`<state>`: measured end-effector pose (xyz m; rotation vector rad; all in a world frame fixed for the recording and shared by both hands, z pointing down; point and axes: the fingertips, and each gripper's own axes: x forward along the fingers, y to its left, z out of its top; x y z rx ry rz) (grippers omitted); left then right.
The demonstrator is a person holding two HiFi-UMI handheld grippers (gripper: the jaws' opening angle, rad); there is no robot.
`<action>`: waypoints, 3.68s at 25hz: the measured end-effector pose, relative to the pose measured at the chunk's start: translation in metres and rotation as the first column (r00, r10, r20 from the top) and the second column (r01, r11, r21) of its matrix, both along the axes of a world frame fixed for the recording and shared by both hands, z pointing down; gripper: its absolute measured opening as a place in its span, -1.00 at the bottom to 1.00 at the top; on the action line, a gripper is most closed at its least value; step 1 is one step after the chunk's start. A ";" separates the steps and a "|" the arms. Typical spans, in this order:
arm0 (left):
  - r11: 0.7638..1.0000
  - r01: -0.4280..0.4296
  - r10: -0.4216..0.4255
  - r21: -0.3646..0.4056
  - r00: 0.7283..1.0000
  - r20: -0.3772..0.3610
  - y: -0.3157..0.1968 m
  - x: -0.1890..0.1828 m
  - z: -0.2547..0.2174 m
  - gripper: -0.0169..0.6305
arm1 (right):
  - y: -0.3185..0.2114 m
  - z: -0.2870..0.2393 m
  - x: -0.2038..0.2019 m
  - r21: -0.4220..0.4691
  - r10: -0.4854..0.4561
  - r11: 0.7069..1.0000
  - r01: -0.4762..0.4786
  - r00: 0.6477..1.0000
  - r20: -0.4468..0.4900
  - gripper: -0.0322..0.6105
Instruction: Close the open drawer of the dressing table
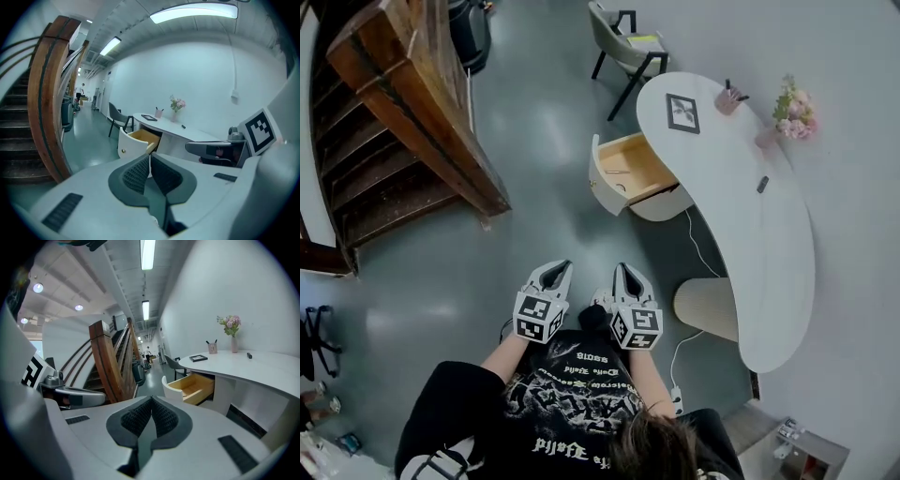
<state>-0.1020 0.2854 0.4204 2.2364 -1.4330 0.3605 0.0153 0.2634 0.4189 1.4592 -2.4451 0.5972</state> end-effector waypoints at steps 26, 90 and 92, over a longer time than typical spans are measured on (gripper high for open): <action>0.987 0.157 -0.157 -0.023 0.988 0.007 -0.107 0.061 0.013 -0.86 | -0.115 0.015 0.057 -0.046 -0.210 0.976 0.212 0.977 0.045 -0.82; 0.924 -0.235 0.273 -0.302 0.958 0.091 -0.294 -0.010 0.163 -0.85 | -0.241 0.136 -0.059 -0.358 -0.003 0.934 0.021 0.999 0.050 -0.82; 0.923 -0.233 0.273 -0.307 0.957 0.095 -0.295 -0.012 0.171 -0.85 | -0.242 0.141 -0.061 -0.362 0.005 0.932 0.015 0.999 0.054 -0.82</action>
